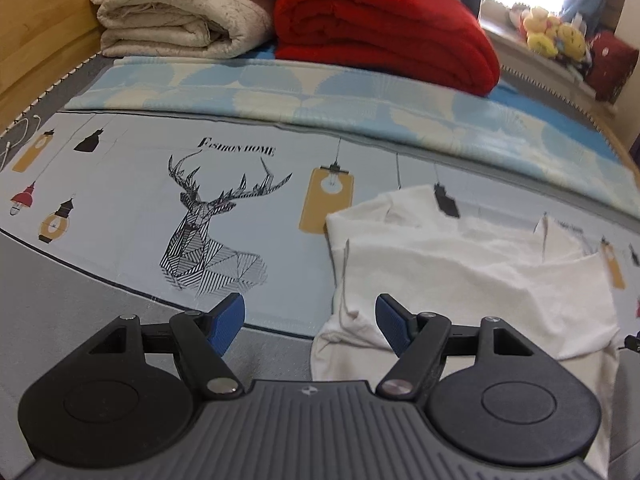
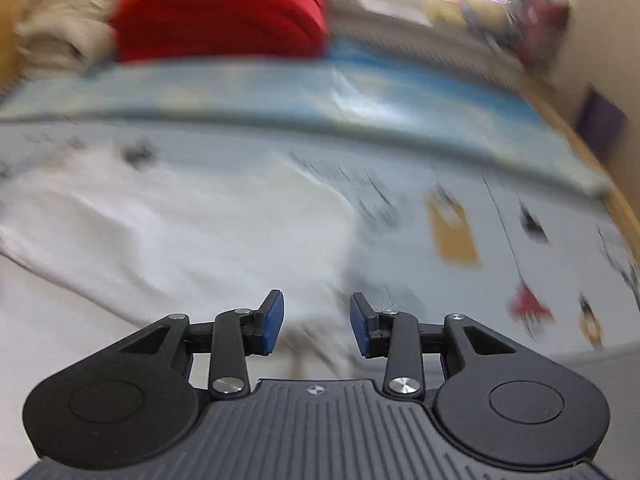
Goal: Fold small clothes
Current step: 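Fold the held sleeve with the right tool across the shirt body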
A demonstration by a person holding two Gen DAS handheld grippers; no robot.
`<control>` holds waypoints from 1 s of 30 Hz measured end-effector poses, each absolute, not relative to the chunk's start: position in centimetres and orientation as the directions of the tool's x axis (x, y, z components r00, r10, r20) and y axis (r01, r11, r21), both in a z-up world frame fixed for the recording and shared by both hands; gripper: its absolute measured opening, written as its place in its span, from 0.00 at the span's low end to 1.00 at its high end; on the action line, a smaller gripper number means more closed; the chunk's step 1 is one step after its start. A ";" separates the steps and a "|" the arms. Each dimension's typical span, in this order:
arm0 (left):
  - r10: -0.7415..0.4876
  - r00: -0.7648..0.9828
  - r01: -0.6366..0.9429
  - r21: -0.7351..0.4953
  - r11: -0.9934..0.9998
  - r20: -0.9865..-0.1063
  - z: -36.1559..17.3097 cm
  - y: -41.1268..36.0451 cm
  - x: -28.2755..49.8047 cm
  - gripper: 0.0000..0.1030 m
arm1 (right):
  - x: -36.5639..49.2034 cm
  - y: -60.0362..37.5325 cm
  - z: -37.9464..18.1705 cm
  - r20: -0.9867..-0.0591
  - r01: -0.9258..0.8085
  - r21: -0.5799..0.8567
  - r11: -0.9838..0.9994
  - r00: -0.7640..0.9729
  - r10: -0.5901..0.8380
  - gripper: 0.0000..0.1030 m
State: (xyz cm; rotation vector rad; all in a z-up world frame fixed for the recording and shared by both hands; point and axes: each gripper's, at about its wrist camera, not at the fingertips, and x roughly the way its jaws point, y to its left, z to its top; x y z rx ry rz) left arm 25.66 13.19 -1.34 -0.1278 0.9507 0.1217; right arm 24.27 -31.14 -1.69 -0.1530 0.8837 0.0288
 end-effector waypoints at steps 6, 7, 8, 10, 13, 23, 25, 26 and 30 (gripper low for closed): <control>0.070 0.558 -0.184 -0.041 0.982 -0.827 -2.0 13.3 26.3 0.75 | 25.5 -33.1 -4.6 -0.818 -0.142 -0.072 0.987 0.575 0.024 0.43; 0.070 0.554 -0.186 -0.041 0.982 -0.830 -2.1 13.2 26.3 0.75 | 25.5 -32.7 -5.1 -0.825 -0.175 -0.091 0.980 0.565 0.024 0.43; 0.070 0.553 -0.186 -0.041 0.982 -0.830 -2.1 13.2 26.5 0.75 | 25.3 -32.4 -5.4 -0.829 -0.209 -0.113 0.971 0.559 0.024 0.43; 0.074 0.552 -0.182 -0.034 0.983 -0.831 -2.2 13.0 26.6 0.75 | 25.4 -31.4 -5.9 -0.821 -0.244 -0.156 0.957 0.571 0.012 0.40; 0.072 0.546 -0.179 -0.033 0.983 -0.835 -2.4 12.8 26.7 0.75 | 26.9 -31.6 -5.8 -0.815 -0.178 -0.152 0.972 0.579 -0.022 0.15; 0.041 0.551 -0.165 -0.060 0.985 -0.833 -2.2 12.6 26.6 0.75 | 26.7 -36.8 -7.9 -0.906 0.008 -0.121 0.993 0.407 -0.114 0.06; 0.038 0.553 -0.152 -0.056 0.987 -0.832 -2.2 12.3 26.6 0.75 | 26.7 -37.9 -6.0 -0.885 0.054 -0.044 0.998 0.461 -0.064 0.07; 0.038 0.552 -0.149 -0.054 0.987 -0.833 -2.2 12.2 26.6 0.75 | 26.5 -38.4 -4.8 -0.859 0.076 0.024 0.997 0.512 -0.018 0.07; 0.032 0.548 -0.148 -0.059 0.987 -0.836 -2.3 11.7 26.6 0.75 | 26.6 -39.7 -2.2 -0.736 0.102 0.265 0.959 0.664 0.133 0.21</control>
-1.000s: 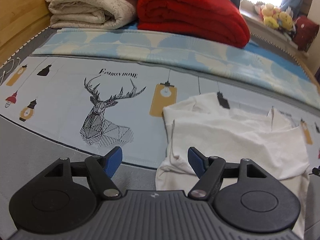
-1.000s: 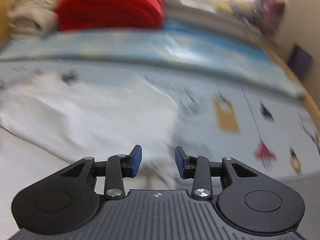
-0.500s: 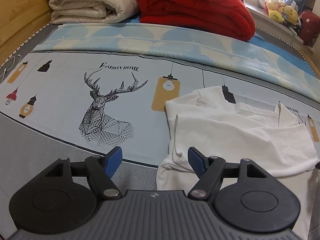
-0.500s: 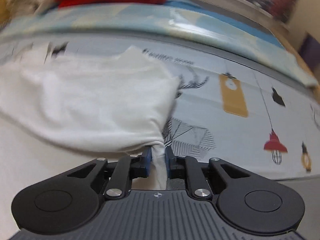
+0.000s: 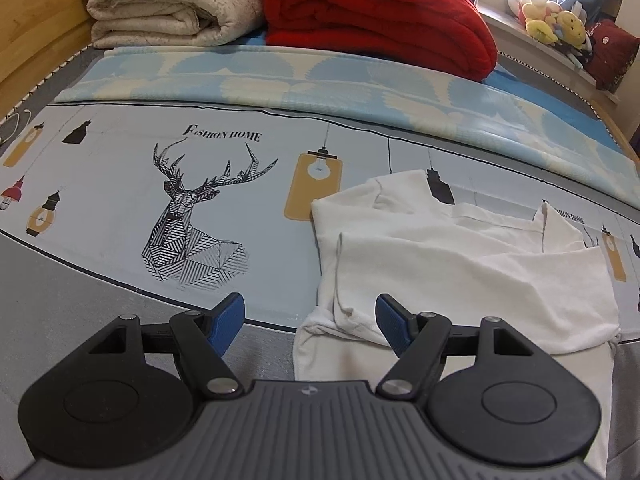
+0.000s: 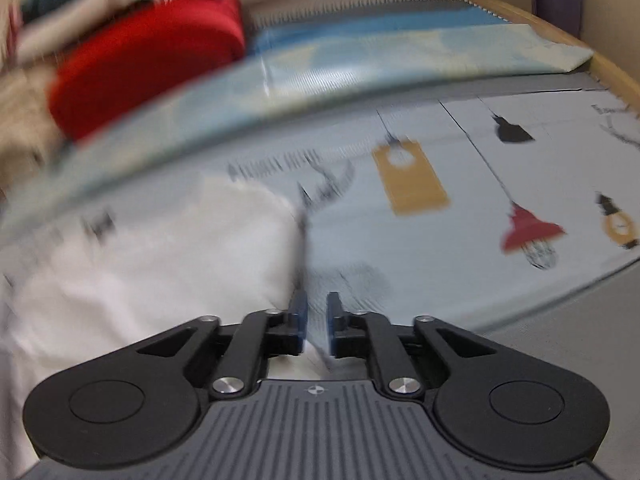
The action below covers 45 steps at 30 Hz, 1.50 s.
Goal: Fold small clothes
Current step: 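Fold the held sleeve with the right tool across the shirt body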
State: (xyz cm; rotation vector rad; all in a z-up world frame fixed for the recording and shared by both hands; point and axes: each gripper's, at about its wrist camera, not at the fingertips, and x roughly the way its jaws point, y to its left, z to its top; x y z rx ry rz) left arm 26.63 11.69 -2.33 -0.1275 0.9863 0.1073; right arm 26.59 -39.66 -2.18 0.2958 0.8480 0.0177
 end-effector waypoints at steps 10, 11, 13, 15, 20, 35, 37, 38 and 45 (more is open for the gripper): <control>0.030 0.535 -0.135 -0.050 0.990 -0.844 -2.9 10.4 27.0 0.75 | 33.1 -39.2 -5.4 -0.715 0.239 0.415 0.878 0.683 0.152 0.50; 0.033 0.534 -0.133 -0.045 0.990 -0.845 -3.0 10.3 27.1 0.75 | 33.9 -39.3 -6.0 -0.717 0.251 0.430 0.867 0.678 0.159 0.50; 0.036 0.527 -0.130 -0.038 0.991 -0.849 -3.3 10.2 27.2 0.75 | 34.9 -39.3 -6.8 -0.721 0.273 0.451 0.850 0.672 0.168 0.50; 0.034 0.525 -0.124 -0.037 0.992 -0.851 -3.4 10.2 27.3 0.75 | 36.0 -38.8 -7.3 -0.719 0.245 0.468 0.849 0.664 0.205 0.49; 0.043 0.523 -0.136 -0.033 0.990 -0.852 -3.6 11.0 27.6 0.75 | 37.7 -37.6 -7.2 -0.728 0.188 0.381 0.905 0.664 0.168 0.09; 0.029 0.533 -0.127 -0.045 0.991 -0.846 -3.4 11.1 27.9 0.75 | 35.5 -39.9 -4.2 -0.684 0.338 0.339 0.878 0.729 -0.017 0.28; 0.028 0.534 -0.133 -0.051 0.990 -0.845 -3.3 11.3 27.9 0.75 | 34.7 -39.0 -3.5 -0.670 0.219 0.343 0.914 0.739 0.075 0.28; 0.024 0.536 -0.135 -0.058 0.989 -0.844 -3.1 11.4 27.8 0.75 | 34.1 -38.2 -3.3 -0.667 0.150 0.334 0.931 0.735 0.122 0.28; 0.001 0.552 -0.145 -0.095 0.985 -0.834 -2.2 12.5 27.0 0.75 | 30.0 -35.7 -7.3 -0.773 0.065 0.224 0.973 0.620 0.136 0.20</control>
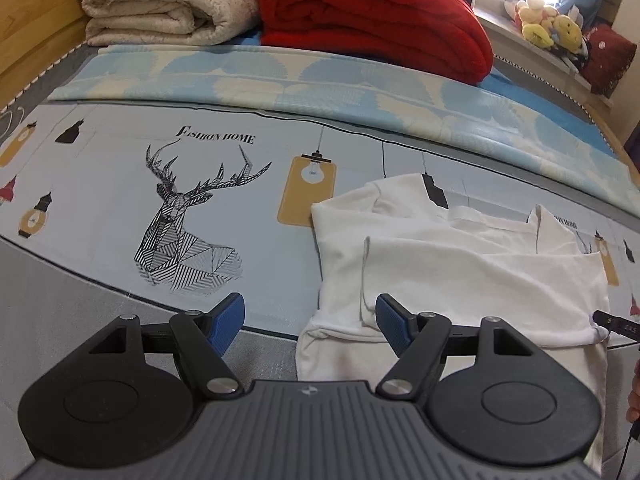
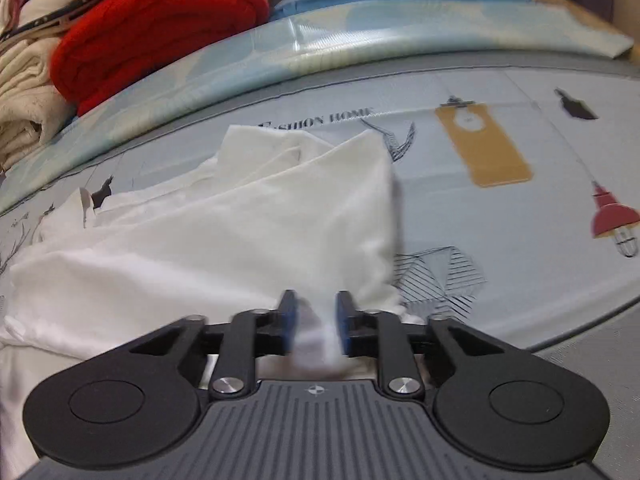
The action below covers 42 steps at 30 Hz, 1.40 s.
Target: Fold small clothes
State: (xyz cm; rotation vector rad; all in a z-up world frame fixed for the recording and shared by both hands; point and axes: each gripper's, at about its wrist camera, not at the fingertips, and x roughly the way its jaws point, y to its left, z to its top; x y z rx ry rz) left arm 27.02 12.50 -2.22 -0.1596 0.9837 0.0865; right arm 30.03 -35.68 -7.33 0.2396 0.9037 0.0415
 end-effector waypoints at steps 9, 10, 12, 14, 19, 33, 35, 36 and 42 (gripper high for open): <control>-0.016 0.574 -0.157 -0.129 0.979 -0.819 -1.4 15.1 24.9 0.75 | 24.3 -35.9 -4.4 -0.797 0.182 0.156 0.971 0.603 0.015 0.26; -0.022 0.587 -0.146 -0.132 0.980 -0.810 -1.0 15.3 24.4 0.75 | 23.1 -35.6 -3.0 -0.780 0.185 0.180 0.966 0.625 0.026 0.28; -0.027 0.619 -0.113 -0.123 0.986 -0.785 -0.1 15.3 23.3 0.75 | 20.4 -34.8 -0.2 -0.736 0.160 0.199 0.967 0.676 0.040 0.37; -0.037 0.653 -0.071 -0.110 0.991 -0.757 0.8 15.1 22.0 0.75 | 17.1 -34.1 2.4 -0.691 0.126 0.187 0.974 0.722 0.039 0.44; -0.036 0.729 0.010 -0.042 0.999 -0.683 2.2 14.0 18.0 0.75 | 7.8 -33.9 6.3 -0.603 0.110 0.167 0.980 0.798 0.014 0.47; -0.014 0.729 0.022 0.003 1.000 -0.684 -1.5 9.3 3.4 0.36 | -5.9 -34.3 2.7 -0.603 0.187 0.112 0.976 0.794 -0.083 0.48; -0.013 0.712 0.025 0.007 1.000 -0.702 -1.5 9.3 1.9 0.36 | -6.3 -34.2 2.6 -0.604 0.168 0.121 0.978 0.795 -0.062 0.48; -0.015 0.705 0.020 -0.001 1.000 -0.709 -1.2 9.4 1.3 0.36 | -6.4 -34.1 2.5 -0.610 0.164 0.132 0.977 0.790 -0.050 0.48; -0.171 0.682 0.058 -0.181 0.982 -0.711 -2.7 11.5 -1.5 0.36 | -5.4 -34.6 1.5 -0.668 0.202 0.150 0.968 0.743 -0.051 0.48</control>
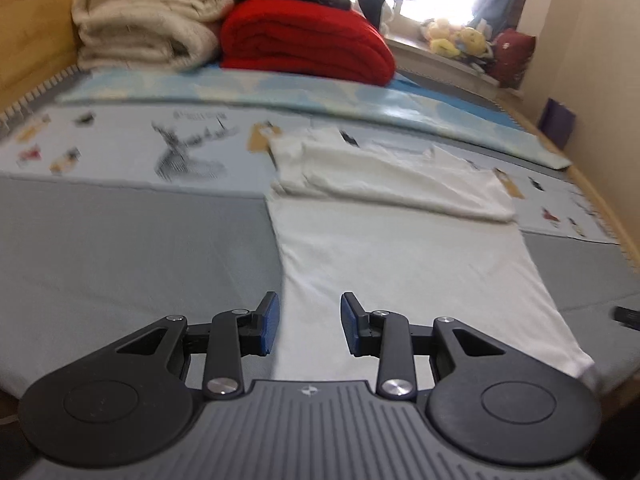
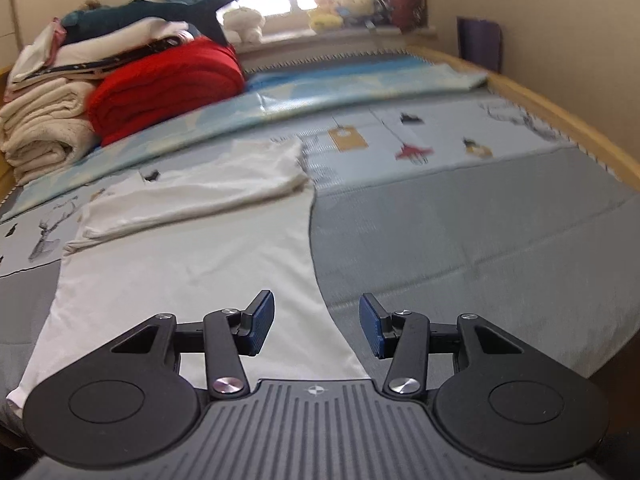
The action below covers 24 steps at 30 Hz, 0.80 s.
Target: Fold small clothes
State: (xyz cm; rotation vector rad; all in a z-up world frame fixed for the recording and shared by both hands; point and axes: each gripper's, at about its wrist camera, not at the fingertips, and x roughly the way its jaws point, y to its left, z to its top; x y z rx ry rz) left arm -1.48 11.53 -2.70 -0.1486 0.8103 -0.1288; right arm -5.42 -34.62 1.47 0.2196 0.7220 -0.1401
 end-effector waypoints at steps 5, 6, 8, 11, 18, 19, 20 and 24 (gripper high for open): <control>-0.171 0.577 0.009 -0.204 0.979 -0.799 -5.7 12.3 -0.6 0.36 | -3.5 -35.4 -1.1 -0.763 0.272 0.181 0.945 0.645 -0.040 0.48; -0.174 0.562 -0.005 -0.214 0.977 -0.808 -6.0 12.5 -0.3 0.36 | -3.1 -35.5 -1.7 -0.778 0.283 0.172 0.943 0.627 -0.046 0.48; -0.183 0.505 -0.047 -0.238 0.970 -0.844 -7.4 13.1 0.4 0.36 | -2.5 -35.7 -2.8 -0.809 0.302 0.162 0.939 0.586 -0.049 0.48; -0.183 0.439 -0.093 -0.248 0.964 -0.879 -9.1 13.4 1.1 0.36 | -1.8 -36.1 -4.8 -0.854 0.328 0.182 0.927 0.520 -0.017 0.48; -0.135 0.335 -0.099 -0.177 0.979 -0.933 -11.4 13.0 1.9 0.36 | -1.4 -37.2 -7.1 -0.895 0.390 0.166 0.906 0.444 -0.027 0.48; -0.131 0.328 -0.091 -0.169 0.981 -0.936 -11.6 12.7 1.9 0.36 | -1.3 -37.1 -7.4 -0.899 0.385 0.160 0.909 0.437 -0.027 0.48; -0.124 0.325 -0.080 -0.158 0.984 -0.938 -11.8 12.5 1.9 0.36 | -1.2 -37.0 -7.5 -0.901 0.379 0.154 0.913 0.433 -0.028 0.48; -0.105 0.329 -0.048 -0.128 0.991 -0.938 -11.8 11.9 1.8 0.22 | -1.2 -37.1 -7.6 -0.903 0.380 0.152 0.912 0.429 -0.028 0.43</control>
